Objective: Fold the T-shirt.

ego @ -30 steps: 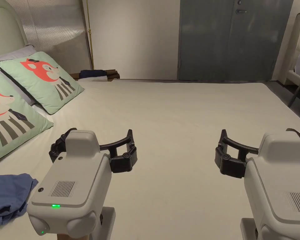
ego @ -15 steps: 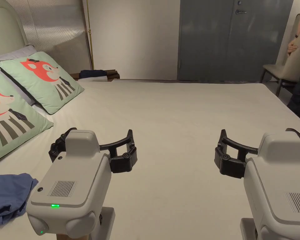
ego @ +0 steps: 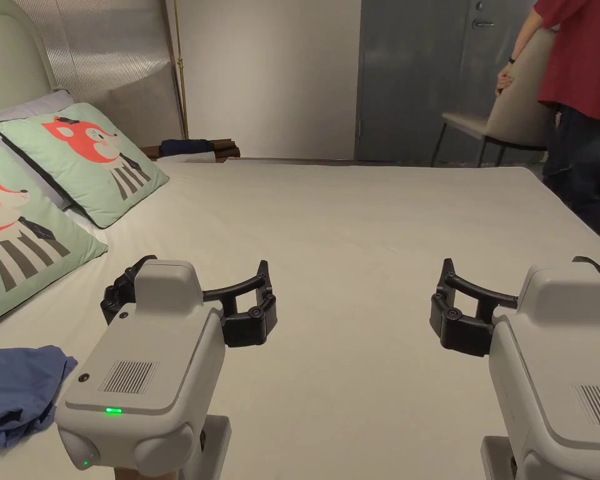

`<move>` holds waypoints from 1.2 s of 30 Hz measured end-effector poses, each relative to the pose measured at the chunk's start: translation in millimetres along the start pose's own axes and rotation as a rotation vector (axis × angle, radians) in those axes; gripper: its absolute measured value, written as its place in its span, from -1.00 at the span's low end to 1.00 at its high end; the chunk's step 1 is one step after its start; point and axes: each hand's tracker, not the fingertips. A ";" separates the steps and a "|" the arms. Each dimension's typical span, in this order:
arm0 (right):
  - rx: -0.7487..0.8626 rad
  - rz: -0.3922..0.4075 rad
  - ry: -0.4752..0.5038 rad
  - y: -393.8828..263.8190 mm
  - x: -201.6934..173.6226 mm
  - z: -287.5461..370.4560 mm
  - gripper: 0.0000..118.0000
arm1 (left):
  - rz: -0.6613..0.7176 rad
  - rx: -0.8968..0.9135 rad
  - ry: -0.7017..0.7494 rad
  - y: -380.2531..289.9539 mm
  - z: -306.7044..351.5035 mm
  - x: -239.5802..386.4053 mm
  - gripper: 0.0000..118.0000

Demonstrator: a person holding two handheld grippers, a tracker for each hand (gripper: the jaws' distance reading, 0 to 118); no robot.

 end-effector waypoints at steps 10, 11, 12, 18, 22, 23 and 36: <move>0.000 -0.001 0.000 0.2 0.0 1.0 0.90 | -0.003 -0.005 -0.003 -0.1 0.4 0.6 0.97; 0.001 0.000 0.001 0.2 0.0 1.0 0.90 | -0.004 -0.006 -0.003 0.2 0.7 1.0 0.96; 0.001 -0.001 0.000 0.4 0.1 1.0 0.90 | -0.005 -0.004 -0.005 0.3 1.0 1.2 0.96; 0.003 -0.001 0.000 0.9 0.2 1.3 0.90 | -0.007 -0.006 -0.008 0.3 1.0 1.6 0.96; 0.005 0.000 0.000 1.6 -0.1 1.8 0.90 | -0.002 -0.003 -0.010 1.3 1.6 1.2 0.97; 0.007 0.000 0.000 1.9 -0.1 2.1 0.90 | -0.003 -0.001 -0.011 1.6 2.0 1.2 0.96; 0.007 -0.004 -0.004 2.6 0.1 2.9 0.90 | -0.001 -0.002 -0.008 2.0 3.2 -0.4 0.97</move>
